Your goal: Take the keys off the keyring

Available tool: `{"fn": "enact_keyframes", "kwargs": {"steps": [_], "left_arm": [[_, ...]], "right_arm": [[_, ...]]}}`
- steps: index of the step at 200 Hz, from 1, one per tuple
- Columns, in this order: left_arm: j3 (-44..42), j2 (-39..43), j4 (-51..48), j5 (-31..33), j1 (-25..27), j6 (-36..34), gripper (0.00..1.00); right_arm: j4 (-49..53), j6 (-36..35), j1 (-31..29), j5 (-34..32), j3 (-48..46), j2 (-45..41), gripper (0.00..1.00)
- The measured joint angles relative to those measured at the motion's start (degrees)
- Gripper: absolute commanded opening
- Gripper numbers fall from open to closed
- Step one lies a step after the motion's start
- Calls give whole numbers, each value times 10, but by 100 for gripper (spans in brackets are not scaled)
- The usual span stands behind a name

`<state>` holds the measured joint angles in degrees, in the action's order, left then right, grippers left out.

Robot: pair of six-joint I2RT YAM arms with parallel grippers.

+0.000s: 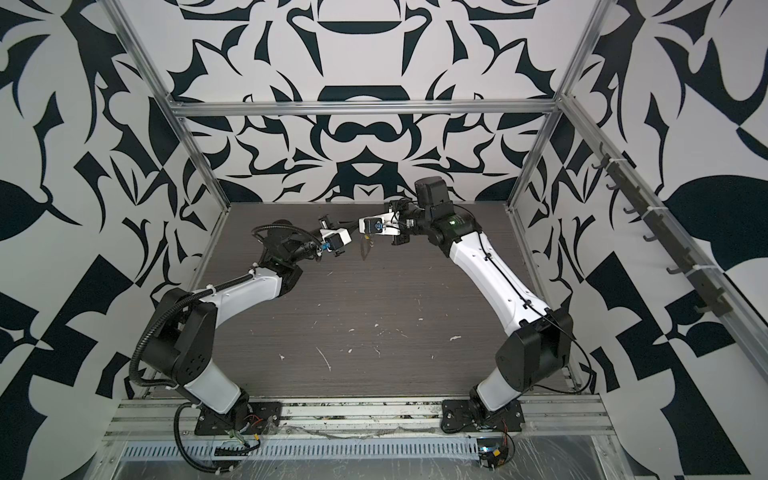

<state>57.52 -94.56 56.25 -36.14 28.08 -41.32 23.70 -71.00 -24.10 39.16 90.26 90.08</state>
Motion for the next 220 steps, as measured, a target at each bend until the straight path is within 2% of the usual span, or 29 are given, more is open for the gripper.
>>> {"fn": "enact_keyframes", "kwargs": {"steps": [17, 50, 99, 178, 190, 198, 220], "left_arm": [[0, 0, 0, 0, 0, 0, 0], [0, 0, -2, 2, 0, 2, 0], [0, 0, -11, 3, 0, 2, 0], [0, 0, -19, 12, 0, 0, 0], [0, 0, -20, 12, 0, 3, 0], [0, 0, -20, 13, 0, 7, 0], [0, 1, -21, 13, 0, 22, 0]], "right_arm": [[0, 0, -1, -3, 0, 0, 13], [0, -7, -5, -14, 0, 0, 15], [-1, -15, -9, -23, 5, 7, 8], [0, -29, -14, -42, 9, 13, 11], [0, -33, -17, -48, 10, 13, 8], [0, -38, -18, -51, 11, 13, 0], [8, -42, -20, -57, 15, 13, 0]]}}
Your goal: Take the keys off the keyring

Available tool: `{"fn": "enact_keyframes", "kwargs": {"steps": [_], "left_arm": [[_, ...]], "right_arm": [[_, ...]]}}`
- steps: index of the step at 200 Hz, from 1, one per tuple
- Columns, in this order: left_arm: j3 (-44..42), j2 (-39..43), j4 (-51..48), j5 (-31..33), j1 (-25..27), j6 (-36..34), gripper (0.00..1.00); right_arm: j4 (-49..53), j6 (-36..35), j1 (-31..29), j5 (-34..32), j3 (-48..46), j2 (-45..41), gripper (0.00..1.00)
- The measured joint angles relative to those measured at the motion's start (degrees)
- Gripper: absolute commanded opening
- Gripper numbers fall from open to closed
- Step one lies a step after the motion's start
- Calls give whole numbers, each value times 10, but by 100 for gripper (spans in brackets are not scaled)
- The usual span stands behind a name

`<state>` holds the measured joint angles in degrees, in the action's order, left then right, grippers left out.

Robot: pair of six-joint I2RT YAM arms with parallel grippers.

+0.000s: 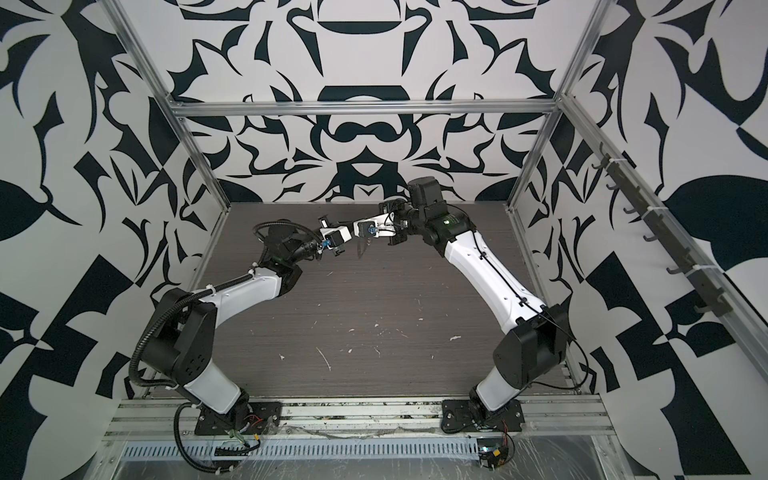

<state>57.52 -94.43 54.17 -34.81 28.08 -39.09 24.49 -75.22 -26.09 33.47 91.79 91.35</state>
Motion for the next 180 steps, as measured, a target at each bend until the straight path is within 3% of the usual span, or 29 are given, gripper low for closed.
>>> {"fn": "enact_keyframes", "kwargs": {"steps": [79, 114, 180], "left_arm": [[0, 27, -35, -42, -12, 86, 0], [0, 36, -43, -51, -15, 105, 13], [0, 68, -59, -57, -21, 106, 26]], "right_arm": [[23, 19, -3, 22, 19, 0, 0], [20, 32, -3, 30, 18, -5, 0], [5, 31, -3, 16, -8, -8, 0]]}}
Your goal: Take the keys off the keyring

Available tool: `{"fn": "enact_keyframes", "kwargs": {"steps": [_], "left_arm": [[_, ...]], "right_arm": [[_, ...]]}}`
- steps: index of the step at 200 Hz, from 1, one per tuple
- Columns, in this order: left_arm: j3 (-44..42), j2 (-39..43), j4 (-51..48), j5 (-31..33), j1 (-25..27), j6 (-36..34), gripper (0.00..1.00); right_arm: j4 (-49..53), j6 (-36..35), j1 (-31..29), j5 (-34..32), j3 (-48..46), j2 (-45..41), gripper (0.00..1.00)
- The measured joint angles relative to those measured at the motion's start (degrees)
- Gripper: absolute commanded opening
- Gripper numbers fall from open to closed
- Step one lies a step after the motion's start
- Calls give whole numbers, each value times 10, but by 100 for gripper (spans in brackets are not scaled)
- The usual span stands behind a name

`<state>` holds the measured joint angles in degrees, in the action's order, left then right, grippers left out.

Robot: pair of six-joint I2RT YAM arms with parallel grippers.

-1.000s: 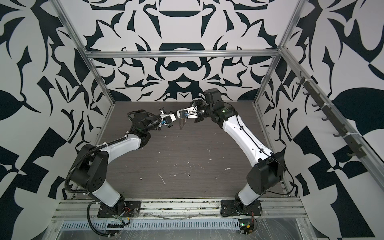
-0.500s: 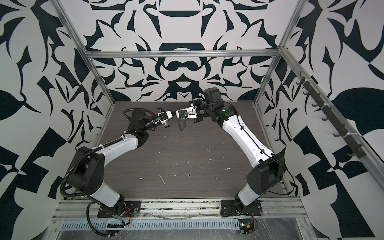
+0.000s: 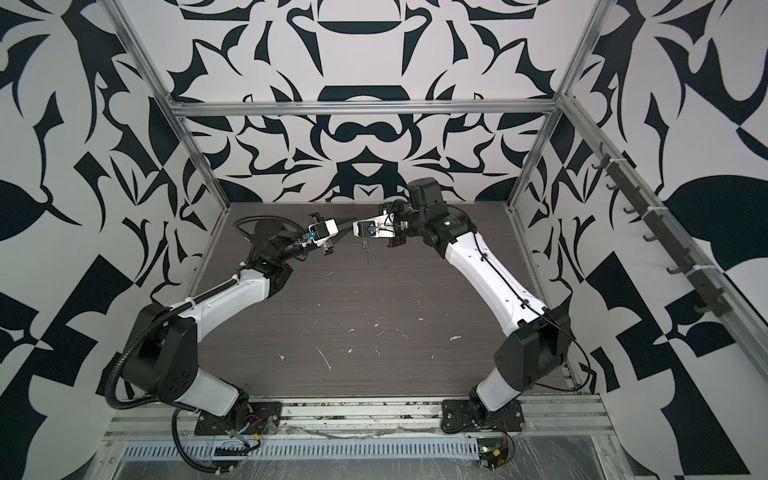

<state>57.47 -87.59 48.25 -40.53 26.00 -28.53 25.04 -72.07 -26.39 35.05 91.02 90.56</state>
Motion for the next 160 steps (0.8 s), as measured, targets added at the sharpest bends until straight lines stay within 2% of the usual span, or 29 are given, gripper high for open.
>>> {"fn": "enact_keyframes", "kwargs": {"steps": [31, 50, 88, 96, 117, 160], "left_arm": [[0, 28, -58, 5, -11, 8, 40], [0, 49, -117, 7, -18, 34, 46], [3, 74, -192, 13, -22, 122, 40], [1, 76, -189, 26, -22, 140, 38], [-21, 89, -180, 79, -8, 163, 39], [-26, 94, -203, 224, 61, 109, 38]], "right_arm": [[-17, -2, 0, -9, -19, -4, 0], [-25, -2, 0, -15, -27, -5, 0], [-42, 6, 0, -20, -38, -5, 0], [-47, 12, 0, -23, -40, -6, 0], [-68, 41, 0, -32, -56, -13, 0], [-120, 111, -10, -81, -100, -37, 0]]}}
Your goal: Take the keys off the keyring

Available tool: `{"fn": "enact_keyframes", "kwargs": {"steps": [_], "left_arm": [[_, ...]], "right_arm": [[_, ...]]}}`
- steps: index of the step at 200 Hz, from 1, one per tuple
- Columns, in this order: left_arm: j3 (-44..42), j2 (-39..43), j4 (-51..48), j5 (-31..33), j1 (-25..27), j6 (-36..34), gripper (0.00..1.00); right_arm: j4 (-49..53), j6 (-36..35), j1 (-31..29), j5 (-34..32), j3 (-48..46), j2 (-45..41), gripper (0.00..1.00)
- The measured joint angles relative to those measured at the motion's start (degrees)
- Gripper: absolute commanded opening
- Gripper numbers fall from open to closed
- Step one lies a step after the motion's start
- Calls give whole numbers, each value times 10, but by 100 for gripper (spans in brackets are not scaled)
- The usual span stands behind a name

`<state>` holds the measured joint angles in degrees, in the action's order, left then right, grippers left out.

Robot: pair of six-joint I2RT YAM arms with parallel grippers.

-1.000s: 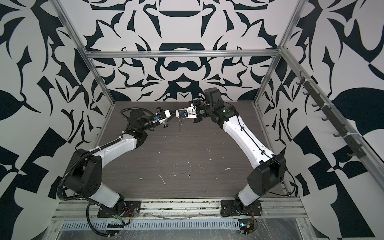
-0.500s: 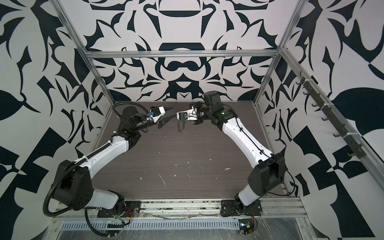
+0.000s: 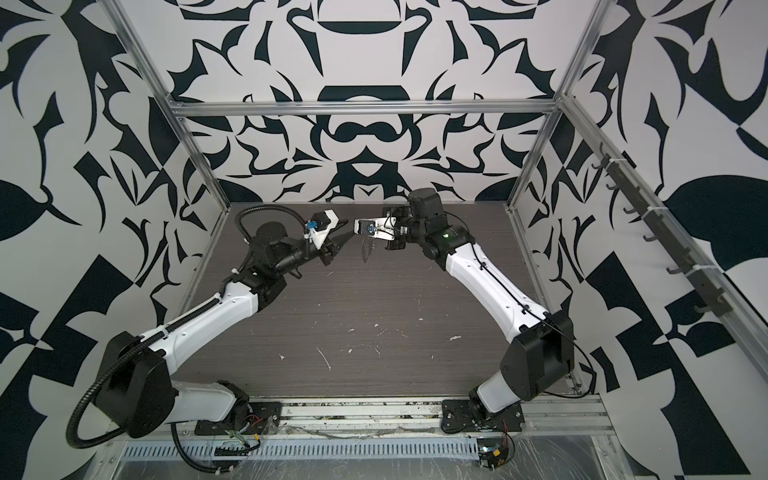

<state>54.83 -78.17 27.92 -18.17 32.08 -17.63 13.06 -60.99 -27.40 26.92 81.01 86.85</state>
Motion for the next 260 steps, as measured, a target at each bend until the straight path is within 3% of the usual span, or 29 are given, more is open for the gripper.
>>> {"fn": "enact_keyframes", "kwargs": {"steps": [30, 71, 143, 260], "left_arm": [[-12, 0, 14, 76, 30, -33, 37], [-17, -8, 39, 114, 33, -34, 37], [-17, -31, 75, 85, 34, 6, 31], [8, -74, 122, 70, 35, 29, 33]], "right_arm": [[-49, 52, -14, -48, -26, -7, 0], [-109, 116, -25, -101, -58, -11, 0], [-160, 174, -29, -122, -76, -25, 0], [-181, 215, -35, -115, -82, -27, 0]]}}
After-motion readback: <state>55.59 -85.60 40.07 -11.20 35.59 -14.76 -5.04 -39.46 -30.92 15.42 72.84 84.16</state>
